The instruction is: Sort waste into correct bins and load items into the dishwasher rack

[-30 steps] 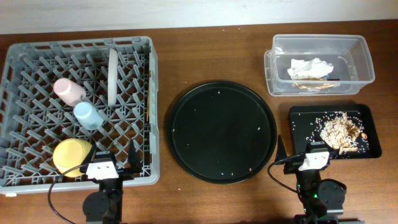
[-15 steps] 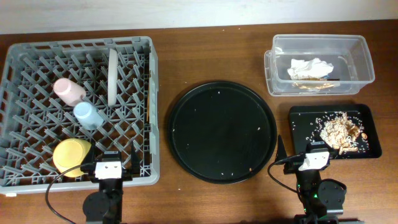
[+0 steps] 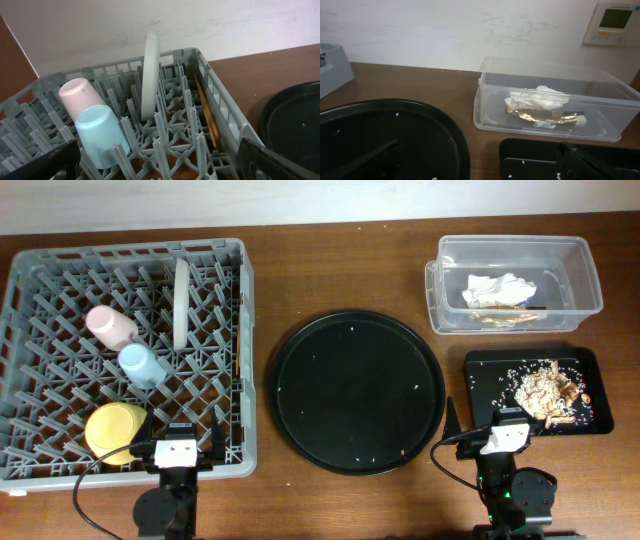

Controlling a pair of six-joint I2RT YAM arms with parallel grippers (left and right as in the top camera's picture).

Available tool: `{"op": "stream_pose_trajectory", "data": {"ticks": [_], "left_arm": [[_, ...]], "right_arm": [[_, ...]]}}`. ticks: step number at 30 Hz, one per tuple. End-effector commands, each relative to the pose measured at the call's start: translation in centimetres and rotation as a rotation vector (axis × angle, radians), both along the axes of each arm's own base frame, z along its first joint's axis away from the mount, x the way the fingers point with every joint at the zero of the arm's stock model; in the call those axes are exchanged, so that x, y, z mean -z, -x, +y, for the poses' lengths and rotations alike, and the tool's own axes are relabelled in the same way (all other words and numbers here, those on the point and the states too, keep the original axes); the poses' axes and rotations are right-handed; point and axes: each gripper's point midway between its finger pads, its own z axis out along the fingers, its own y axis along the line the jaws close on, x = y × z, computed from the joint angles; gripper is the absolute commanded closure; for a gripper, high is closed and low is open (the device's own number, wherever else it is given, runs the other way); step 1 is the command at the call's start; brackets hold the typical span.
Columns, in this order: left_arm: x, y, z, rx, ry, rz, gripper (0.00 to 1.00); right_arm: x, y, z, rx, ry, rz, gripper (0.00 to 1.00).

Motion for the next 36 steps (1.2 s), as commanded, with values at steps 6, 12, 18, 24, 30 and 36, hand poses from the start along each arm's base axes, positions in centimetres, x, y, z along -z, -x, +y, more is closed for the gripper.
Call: {"op": "stream_pose_trajectory", "data": {"ticks": [6,12,18,24,30,36], "left_arm": [[0.09,0.01,-0.08,0.007,-0.012,-0.001,0.01],[0.09,0.01,-0.09,0.008,-0.012,-0.001,0.01],[0.09,0.01,-0.08,0.007,-0.012,-0.001,0.01],[0.09,0.01,-0.09,0.008,-0.012,-0.001,0.01],[0.09,0.01,-0.09,0.008,-0.012,-0.001,0.01],[0.09,0.01,-0.09,0.008,-0.012,-0.001,0.01]], "right_arm": [[0.22,0.02,-0.07,0.007,0.008,0.003,0.01],[0.21,0.02,-0.07,0.007,0.008,0.003,0.01],[0.22,0.02,-0.10,0.009,0.008,0.003,0.01],[0.31,0.02,-0.29,0.021,-0.005,0.007,0.01],[0.39,0.03,-0.87,0.058,-0.046,0.011,0.01],[0.37,0.03,-0.79,0.053,-0.046,0.011,0.01]]}}
